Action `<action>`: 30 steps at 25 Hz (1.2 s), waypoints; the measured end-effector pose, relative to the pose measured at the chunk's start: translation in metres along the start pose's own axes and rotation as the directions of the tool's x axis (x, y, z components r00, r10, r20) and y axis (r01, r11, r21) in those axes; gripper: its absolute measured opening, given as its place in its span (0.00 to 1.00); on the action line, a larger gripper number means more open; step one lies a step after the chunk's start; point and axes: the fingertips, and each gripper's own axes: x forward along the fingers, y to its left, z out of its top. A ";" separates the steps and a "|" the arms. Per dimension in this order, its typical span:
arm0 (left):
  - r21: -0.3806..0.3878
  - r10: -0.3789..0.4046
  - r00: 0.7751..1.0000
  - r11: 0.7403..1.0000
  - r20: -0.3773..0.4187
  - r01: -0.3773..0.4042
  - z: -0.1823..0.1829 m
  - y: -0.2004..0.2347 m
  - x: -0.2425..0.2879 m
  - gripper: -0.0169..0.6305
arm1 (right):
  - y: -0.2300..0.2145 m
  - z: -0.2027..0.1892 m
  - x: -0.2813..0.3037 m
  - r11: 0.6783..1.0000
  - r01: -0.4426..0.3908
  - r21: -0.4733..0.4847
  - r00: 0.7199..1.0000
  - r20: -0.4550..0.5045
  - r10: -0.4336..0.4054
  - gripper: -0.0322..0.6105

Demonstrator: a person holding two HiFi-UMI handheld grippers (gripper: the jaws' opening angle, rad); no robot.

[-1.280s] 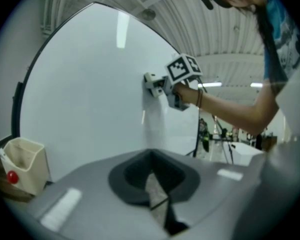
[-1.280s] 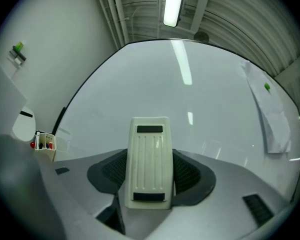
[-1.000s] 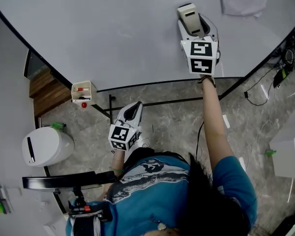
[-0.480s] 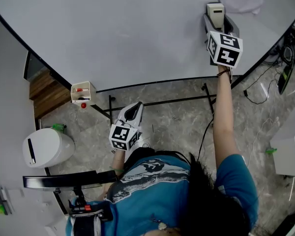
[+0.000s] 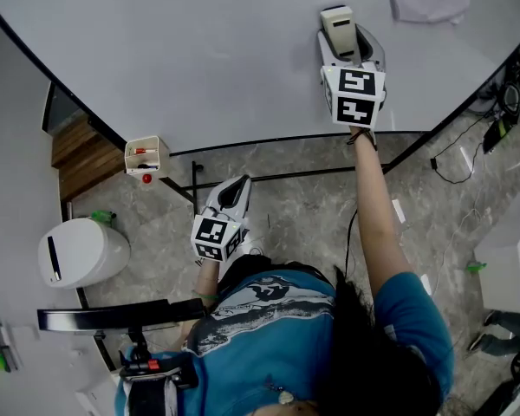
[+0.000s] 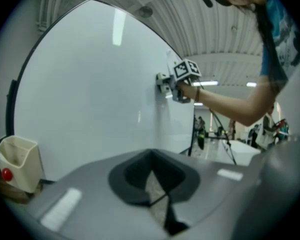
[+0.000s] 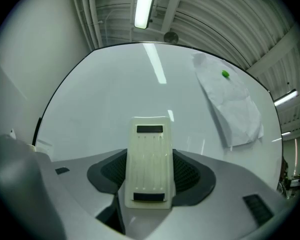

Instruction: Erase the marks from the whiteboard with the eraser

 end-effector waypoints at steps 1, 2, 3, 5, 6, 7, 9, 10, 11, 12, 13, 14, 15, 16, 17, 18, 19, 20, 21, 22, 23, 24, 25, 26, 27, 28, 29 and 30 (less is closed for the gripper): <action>-0.001 0.001 1.000 1.000 0.000 -0.001 -0.001 0.000 0.000 0.03 | 0.015 -0.003 0.001 1.000 -0.010 -0.013 1.000 -0.002 0.010 0.46; -0.003 0.002 1.000 1.000 0.000 -0.002 -0.001 0.000 -0.001 0.03 | 0.029 -0.005 0.001 0.999 -0.020 -0.029 1.000 -0.005 0.020 0.46; -0.004 0.004 1.000 1.000 0.000 -0.004 -0.002 0.001 -0.001 0.03 | 0.044 -0.008 0.001 0.998 -0.029 -0.051 1.000 -0.009 0.028 0.46; -0.005 0.008 1.000 1.000 -0.001 -0.008 -0.003 0.002 -0.002 0.03 | 0.073 -0.016 0.001 0.994 -0.047 -0.097 0.999 -0.021 0.046 0.46; -0.006 0.010 1.000 1.000 -0.001 -0.010 -0.003 0.003 -0.002 0.03 | 0.087 -0.020 0.002 0.992 -0.060 -0.111 0.998 -0.028 0.057 0.46; -0.007 0.011 1.000 1.000 -0.001 -0.011 -0.004 0.004 -0.002 0.03 | 0.101 -0.025 0.002 0.990 -0.075 -0.118 0.997 -0.036 0.071 0.46; -0.007 0.011 1.000 1.000 -0.003 -0.011 -0.004 0.004 -0.002 0.03 | 0.128 -0.035 0.003 0.986 -0.111 -0.123 0.993 -0.056 0.105 0.46; -0.008 0.012 1.000 1.000 -0.005 -0.012 -0.005 0.004 -0.002 0.03 | 0.140 -0.040 0.003 0.983 -0.131 -0.127 0.990 -0.067 0.123 0.46; -0.008 0.012 1.000 1.000 -0.005 -0.012 -0.005 0.005 -0.002 0.03 | 0.151 -0.045 0.003 0.980 -0.150 -0.133 0.987 -0.078 0.141 0.46; -0.007 0.013 1.000 1.000 -0.004 -0.013 -0.005 0.005 -0.002 0.03 | 0.161 -0.050 0.003 0.976 -0.168 -0.140 0.984 -0.087 0.157 0.46; -0.007 0.015 1.000 1.000 -0.002 -0.015 -0.005 0.006 -0.002 0.03 | 0.170 -0.055 0.003 0.972 -0.183 -0.148 0.981 -0.094 0.170 0.46; -0.007 0.016 1.000 1.000 -0.003 -0.016 -0.006 0.007 -0.002 0.03 | 0.178 -0.059 0.002 0.969 -0.194 -0.154 0.979 -0.100 0.180 0.46; -0.007 0.017 1.000 1.000 -0.004 -0.017 -0.007 0.008 -0.003 0.03 | 0.183 -0.063 0.002 0.967 -0.201 -0.159 0.977 -0.105 0.186 0.46; -0.007 0.019 1.000 1.000 -0.006 -0.019 -0.008 0.009 -0.003 0.03 | 0.187 -0.066 0.002 0.965 -0.206 -0.163 0.976 -0.110 0.190 0.46; -0.008 0.020 1.000 1.000 -0.007 -0.020 -0.008 0.010 -0.004 0.03 | 0.188 -0.068 0.002 0.964 -0.208 -0.167 0.975 -0.113 0.191 0.46; -0.008 0.022 1.000 1.000 -0.007 -0.022 -0.008 0.010 -0.004 0.03 | 0.189 -0.069 0.002 0.963 -0.210 -0.171 0.975 -0.115 0.192 0.46; -0.008 0.023 1.000 1.000 -0.005 -0.023 -0.007 0.010 -0.004 0.03 | 0.188 -0.069 0.002 0.962 -0.212 -0.174 0.974 -0.116 0.194 0.46; -0.008 0.023 1.000 1.000 -0.003 -0.023 -0.006 0.010 -0.003 0.03 | 0.187 -0.068 0.001 0.960 -0.216 -0.176 0.973 -0.117 0.197 0.46; -0.008 0.022 1.000 1.000 -0.002 -0.022 -0.005 0.009 -0.003 0.03 | 0.187 -0.068 0.001 0.959 -0.220 -0.178 0.972 -0.118 0.201 0.46; -0.008 0.020 1.000 1.000 -0.002 -0.020 -0.004 0.009 -0.002 0.03 | 0.186 -0.067 0.001 0.958 -0.223 -0.181 0.972 -0.119 0.204 0.46; -0.008 0.018 1.000 1.000 -0.001 -0.018 -0.003 0.008 -0.001 0.03 | 0.184 -0.066 0.000 0.957 -0.224 -0.184 0.972 -0.120 0.204 0.46; -0.007 0.016 1.000 1.000 -0.001 -0.016 -0.003 0.007 -0.001 0.03 | 0.181 -0.064 0.000 0.957 -0.221 -0.187 0.972 -0.121 0.201 0.46; -0.006 0.013 1.000 1.000 -0.002 -0.013 -0.003 0.006 0.000 0.03 | 0.176 -0.063 -0.001 0.958 -0.216 -0.188 0.973 -0.121 0.196 0.46; -0.006 0.011 1.000 1.000 -0.004 -0.011 -0.003 0.006 0.001 0.03 | 0.171 -0.061 -0.001 0.959 -0.211 -0.187 0.974 -0.121 0.191 0.46; -0.006 0.008 1.000 1.000 -0.005 -0.008 -0.004 0.005 0.003 0.03 | 0.164 -0.058 -0.001 0.961 -0.205 -0.187 0.975 -0.120 0.185 0.46; -0.005 0.003 1.000 1.000 -0.004 -0.003 -0.004 0.003 0.004 0.03 | 0.157 -0.056 -0.001 0.962 -0.199 -0.187 0.977 -0.120 0.178 0.46; -0.004 -0.002 1.000 1.000 -0.003 0.002 -0.003 0.002 0.006 0.03 | 0.148 -0.053 -0.002 0.964 -0.191 -0.186 0.978 -0.119 0.171 0.46; -0.003 -0.007 1.000 1.000 -0.003 0.007 -0.003 0.000 0.008 0.03 | 0.137 -0.050 -0.002 0.966 -0.184 -0.181 0.979 -0.118 0.164 0.46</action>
